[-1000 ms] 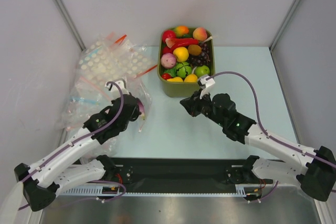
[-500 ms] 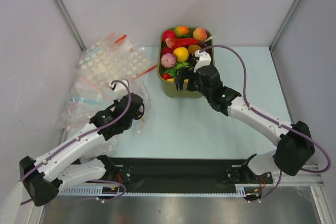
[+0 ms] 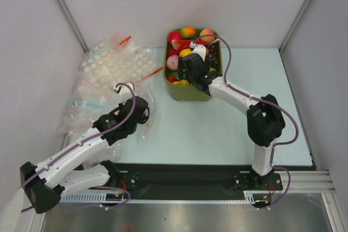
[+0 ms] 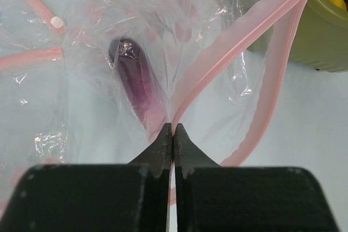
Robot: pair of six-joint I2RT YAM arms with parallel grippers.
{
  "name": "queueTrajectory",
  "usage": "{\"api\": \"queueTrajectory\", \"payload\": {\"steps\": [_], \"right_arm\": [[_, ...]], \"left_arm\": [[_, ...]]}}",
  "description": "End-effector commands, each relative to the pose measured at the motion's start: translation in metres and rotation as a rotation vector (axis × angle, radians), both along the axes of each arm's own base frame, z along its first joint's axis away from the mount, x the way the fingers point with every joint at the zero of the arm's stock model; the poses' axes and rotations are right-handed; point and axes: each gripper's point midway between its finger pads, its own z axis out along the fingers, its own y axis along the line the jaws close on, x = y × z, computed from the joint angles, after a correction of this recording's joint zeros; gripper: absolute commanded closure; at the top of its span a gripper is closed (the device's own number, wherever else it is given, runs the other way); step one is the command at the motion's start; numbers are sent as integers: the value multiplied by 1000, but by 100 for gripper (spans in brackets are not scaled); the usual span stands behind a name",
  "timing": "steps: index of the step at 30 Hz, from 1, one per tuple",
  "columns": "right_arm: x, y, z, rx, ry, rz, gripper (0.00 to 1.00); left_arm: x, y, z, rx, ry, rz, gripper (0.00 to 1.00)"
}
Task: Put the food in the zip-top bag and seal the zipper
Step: Pick up the fake fruit from the bin.
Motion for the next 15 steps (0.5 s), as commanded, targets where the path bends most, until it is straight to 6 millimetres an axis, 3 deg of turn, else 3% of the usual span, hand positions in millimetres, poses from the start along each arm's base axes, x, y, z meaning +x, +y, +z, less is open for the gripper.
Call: {"api": "queueTrajectory", "payload": {"steps": [1,3,4,7,9,11,12,13,14,15], "right_arm": [[24,-14,0,-31,-9,-104,0],[35,-17,-3,-30,11,-121,1],[37,-17,-17,-40,43,-119,1],[42,-18,-17,-33,43,-117,6],[40,-18,-15,-27,39,-100,22],[37,-15,6,8,-1,-67,33],[31,-15,4,10,1,-51,34],[31,-14,14,36,-31,-47,35],[25,-17,39,63,-76,-37,36],[17,-18,35,63,-71,-21,37]], "left_arm": [[6,-6,23,-48,-58,-10,100],[6,-6,23,-50,-59,-12,100],[6,-6,23,-50,-59,-12,100],[6,-6,24,-52,-60,-15,100],[6,-6,24,-54,-61,-15,100],[6,-7,23,-52,-59,-18,100],[6,-7,23,-51,-58,-18,100],[6,-7,23,-53,-58,-20,100],[6,-7,22,-52,-57,-20,100],[6,-7,23,-52,-57,-21,100]]}}
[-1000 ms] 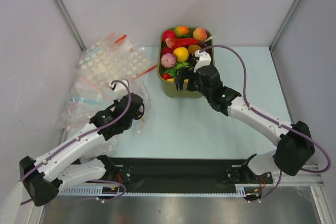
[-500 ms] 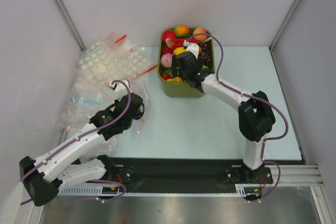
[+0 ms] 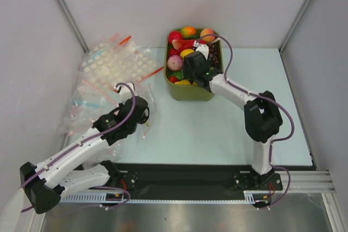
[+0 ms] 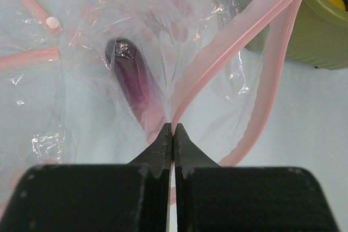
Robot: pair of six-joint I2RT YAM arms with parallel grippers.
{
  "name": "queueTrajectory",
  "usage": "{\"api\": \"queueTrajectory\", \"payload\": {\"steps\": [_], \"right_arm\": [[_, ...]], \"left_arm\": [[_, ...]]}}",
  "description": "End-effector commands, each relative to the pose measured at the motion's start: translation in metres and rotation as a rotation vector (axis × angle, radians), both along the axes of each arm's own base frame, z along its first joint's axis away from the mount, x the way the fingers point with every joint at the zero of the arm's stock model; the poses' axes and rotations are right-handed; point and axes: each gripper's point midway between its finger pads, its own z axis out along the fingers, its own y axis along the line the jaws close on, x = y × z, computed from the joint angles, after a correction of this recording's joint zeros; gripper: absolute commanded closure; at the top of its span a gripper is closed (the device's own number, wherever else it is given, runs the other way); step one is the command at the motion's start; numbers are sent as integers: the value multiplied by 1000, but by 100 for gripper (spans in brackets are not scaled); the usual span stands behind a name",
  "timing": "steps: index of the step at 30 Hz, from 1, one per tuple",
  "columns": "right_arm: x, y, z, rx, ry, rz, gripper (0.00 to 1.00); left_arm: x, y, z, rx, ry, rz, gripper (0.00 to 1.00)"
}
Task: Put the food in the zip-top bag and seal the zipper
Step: Pick up the fake fruit from the bin, then place the fake fruit in the zipper food storage bag.
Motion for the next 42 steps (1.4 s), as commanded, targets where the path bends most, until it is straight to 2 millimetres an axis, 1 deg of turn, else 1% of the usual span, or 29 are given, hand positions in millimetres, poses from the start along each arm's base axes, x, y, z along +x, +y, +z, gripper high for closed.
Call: {"api": "queueTrajectory", "payload": {"steps": [1,2,4,5,6,7,8,9,11,12,13,14,15,16,17,18,19,20,21,22,23,26,29,30,31,34,37,38,42], "right_arm": [[-12,-8,72,85,-153,25,37],[-21,-9,90,106,-183,47,38],[-32,-11,97,111,-201,71,39],[-41,-11,114,124,-231,91,39],[-47,-11,121,129,-243,106,39],[-56,-10,116,120,-235,127,39],[-65,-6,122,124,-246,158,39],[-77,-4,135,151,-266,196,39],[-97,0,131,162,-262,253,39],[-116,8,146,199,-291,329,39],[-126,14,153,227,-316,369,39],[-140,20,138,231,-291,421,39],[-157,29,141,250,-301,470,40],[-170,31,156,289,-349,506,40],[-183,36,143,295,-329,553,40],[-198,45,145,318,-346,603,40],[-209,45,153,332,-372,640,41],[-220,50,153,342,-375,689,41],[-232,56,147,348,-372,743,41],[-245,58,153,356,-404,801,41],[-263,66,150,382,-404,905,41],[-289,76,144,436,-437,1046,41],[-294,86,136,448,-415,1099,41],[-296,89,137,457,-419,1113,41],[-298,91,135,463,-416,1126,42],[-303,96,133,474,-416,1146,42],[-295,94,127,445,-405,1097,42],[-285,92,126,430,-405,1047,42],[-268,87,113,388,-377,945,43]], "left_arm": [[6,-6,22,-49,-56,-10,100],[6,-6,21,-48,-54,-11,100],[6,-7,21,-49,-54,-14,100],[6,-7,21,-49,-53,-12,100],[6,-6,21,-49,-54,-13,100],[6,-7,21,-49,-55,-15,100],[6,-9,21,-55,-55,-24,100],[7,-9,21,-53,-53,-28,100],[6,-12,21,-61,-53,-39,100],[6,-12,21,-62,-53,-42,100],[6,-13,21,-65,-54,-43,100],[6,-14,21,-70,-56,-47,100],[6,-15,20,-72,-55,-51,100],[6,-16,20,-78,-57,-55,100],[6,-19,21,-90,-58,-66,100],[6,-21,20,-92,-57,-78,100],[6,-23,21,-97,-57,-91,100],[6,-26,21,-106,-61,-100,100],[5,-29,21,-108,-57,-119,100],[5,-30,20,-113,-56,-124,100],[5,-31,20,-116,-56,-128,100],[4,-35,20,-137,-55,-145,100],[2,-43,20,-151,-52,-183,100],[2,-45,21,-156,-54,-201,100],[0,-53,22,-177,-57,-239,100],[-2,-65,26,-207,-84,-314,100],[-6,-73,30,-234,-90,-366,99],[-7,-74,30,-237,-88,-375,100],[-11,-73,40,-270,-124,-391,100]]}}
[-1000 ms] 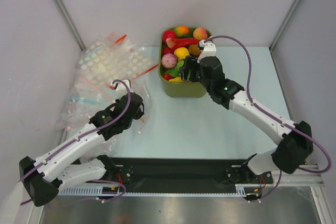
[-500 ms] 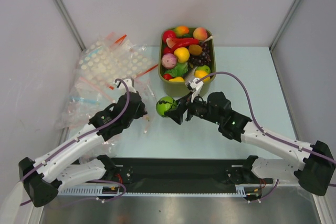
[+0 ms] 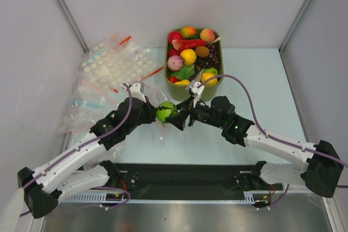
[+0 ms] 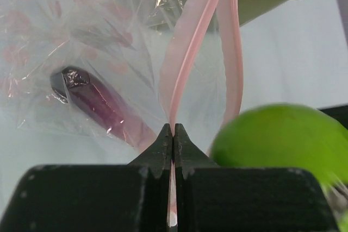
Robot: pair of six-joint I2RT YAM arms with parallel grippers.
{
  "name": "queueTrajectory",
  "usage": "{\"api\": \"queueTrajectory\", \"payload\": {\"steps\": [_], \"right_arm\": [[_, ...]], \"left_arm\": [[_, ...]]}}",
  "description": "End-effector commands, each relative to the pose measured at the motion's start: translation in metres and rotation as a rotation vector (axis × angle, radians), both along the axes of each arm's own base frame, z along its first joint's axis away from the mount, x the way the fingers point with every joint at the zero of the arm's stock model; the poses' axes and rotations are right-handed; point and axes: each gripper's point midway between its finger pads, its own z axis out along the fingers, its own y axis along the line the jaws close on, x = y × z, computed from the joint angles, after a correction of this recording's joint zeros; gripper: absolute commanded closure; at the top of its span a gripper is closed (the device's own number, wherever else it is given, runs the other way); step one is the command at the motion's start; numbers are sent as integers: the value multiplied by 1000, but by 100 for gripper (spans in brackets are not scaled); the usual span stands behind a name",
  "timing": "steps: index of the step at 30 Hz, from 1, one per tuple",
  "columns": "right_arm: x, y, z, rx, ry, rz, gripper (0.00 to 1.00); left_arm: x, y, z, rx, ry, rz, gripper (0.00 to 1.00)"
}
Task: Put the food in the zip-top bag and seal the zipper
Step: Place the fake fruit in the zipper food storage bag.
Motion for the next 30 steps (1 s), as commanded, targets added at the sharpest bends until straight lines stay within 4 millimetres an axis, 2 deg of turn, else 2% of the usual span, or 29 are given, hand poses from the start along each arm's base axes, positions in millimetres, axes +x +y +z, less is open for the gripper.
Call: {"api": "queueTrajectory", "payload": {"steps": [1,3,10,19,20,24,27,29,30], "right_arm": [[20,-2,3,5,-26,-108,43],[29,-5,-2,-13,-14,-157,44],[41,-1,-16,-62,14,-195,41],[44,4,-28,-83,40,-204,39],[44,4,-28,-83,42,-202,38],[42,7,-30,-83,53,-186,13],[42,4,-28,-80,44,-195,7],[41,2,-24,-74,40,-200,7],[40,1,-23,-73,39,-200,7]], "left_arm": [[-2,-11,25,-89,-81,-63,100],[-7,-13,30,-115,-97,-90,100],[-18,-29,44,-200,-147,-194,100],[-30,-40,58,-268,-200,-289,100],[-30,-40,59,-272,-205,-294,100],[-30,-38,59,-273,-208,-287,100],[-24,-28,54,-244,-193,-217,100],[-19,-21,49,-222,-172,-165,100],[-15,-12,42,-184,-153,-108,100]]}}
